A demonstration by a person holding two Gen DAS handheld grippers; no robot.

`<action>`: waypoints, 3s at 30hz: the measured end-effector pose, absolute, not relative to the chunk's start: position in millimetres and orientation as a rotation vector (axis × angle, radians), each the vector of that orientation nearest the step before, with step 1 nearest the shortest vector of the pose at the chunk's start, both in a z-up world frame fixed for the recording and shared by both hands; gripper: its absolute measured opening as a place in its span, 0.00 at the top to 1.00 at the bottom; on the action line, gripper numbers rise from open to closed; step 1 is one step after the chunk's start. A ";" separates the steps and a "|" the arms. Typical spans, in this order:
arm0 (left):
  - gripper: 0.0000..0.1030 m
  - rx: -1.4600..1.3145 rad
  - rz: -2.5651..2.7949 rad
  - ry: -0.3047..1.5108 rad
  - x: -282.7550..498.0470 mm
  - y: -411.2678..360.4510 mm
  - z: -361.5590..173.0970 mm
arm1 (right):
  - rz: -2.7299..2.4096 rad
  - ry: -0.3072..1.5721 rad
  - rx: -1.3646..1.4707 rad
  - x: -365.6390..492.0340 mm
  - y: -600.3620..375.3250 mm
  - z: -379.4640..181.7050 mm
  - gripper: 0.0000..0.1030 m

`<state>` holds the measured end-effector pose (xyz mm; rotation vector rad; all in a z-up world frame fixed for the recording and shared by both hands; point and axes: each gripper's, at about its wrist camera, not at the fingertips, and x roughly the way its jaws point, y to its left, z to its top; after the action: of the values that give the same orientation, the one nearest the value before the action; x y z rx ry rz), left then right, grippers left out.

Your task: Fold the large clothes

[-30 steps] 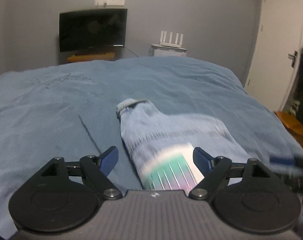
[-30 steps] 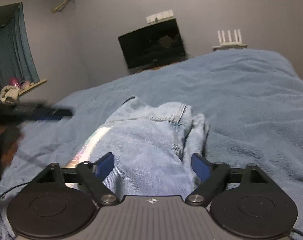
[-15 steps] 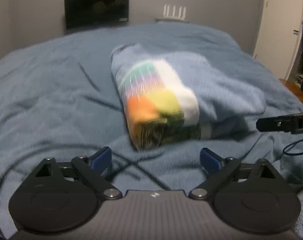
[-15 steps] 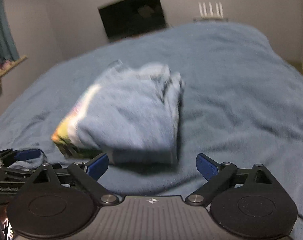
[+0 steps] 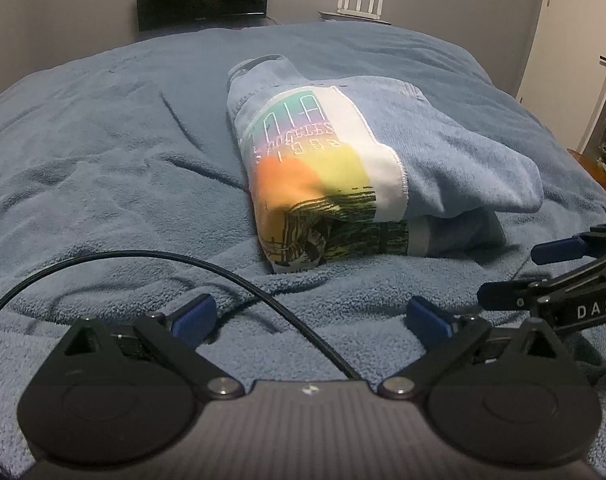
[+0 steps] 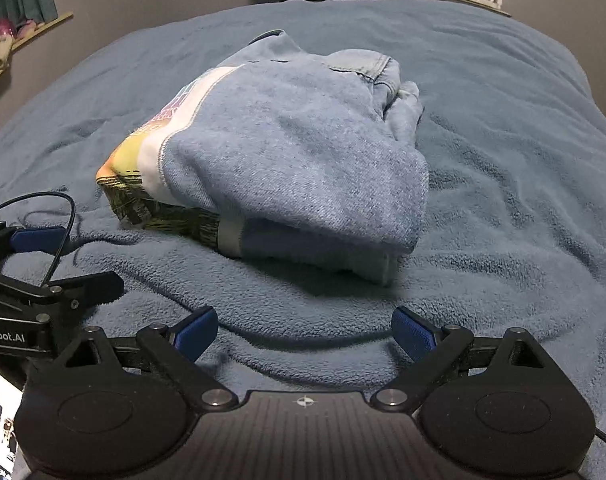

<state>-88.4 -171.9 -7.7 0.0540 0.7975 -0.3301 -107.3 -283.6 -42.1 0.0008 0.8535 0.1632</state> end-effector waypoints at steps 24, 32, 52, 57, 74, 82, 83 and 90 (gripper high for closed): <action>0.01 0.061 -0.333 0.797 -88.2 -173.7 -8.8 | 0.162 0.866 0.007 -105.4 -282.6 -45.2 0.08; 0.01 0.060 -0.333 0.798 -87.6 -173.6 -9.1 | 0.160 0.870 0.011 -104.7 -284.4 -44.7 0.08; 0.01 0.052 -0.333 0.809 -86.6 -172.5 -10.4 | 0.150 0.877 0.018 -104.4 -284.8 -47.1 0.08; 0.01 0.052 -0.333 0.810 -86.2 -172.7 -10.3 | 0.147 0.882 0.023 -104.4 -286.2 -48.2 0.08; 0.01 0.044 -0.333 0.816 -86.0 -172.4 -11.0 | 0.147 0.888 0.024 -103.3 -286.8 -48.6 0.08; 0.01 0.044 -0.333 0.814 -86.8 -172.2 -11.3 | 0.145 0.890 0.026 -102.6 -286.9 -48.1 0.08; 0.01 0.042 -0.333 0.813 -86.8 -172.2 -11.1 | 0.145 0.890 0.027 -102.9 -286.7 -48.1 0.08; 0.00 0.034 -0.331 0.806 -88.2 -172.2 -10.5 | 0.144 0.891 0.028 -102.7 -286.8 -47.9 0.08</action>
<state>-88.2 -172.2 -10.5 0.0343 0.8062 -0.3309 -102.7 -286.8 -47.9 0.0275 0.8908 0.1444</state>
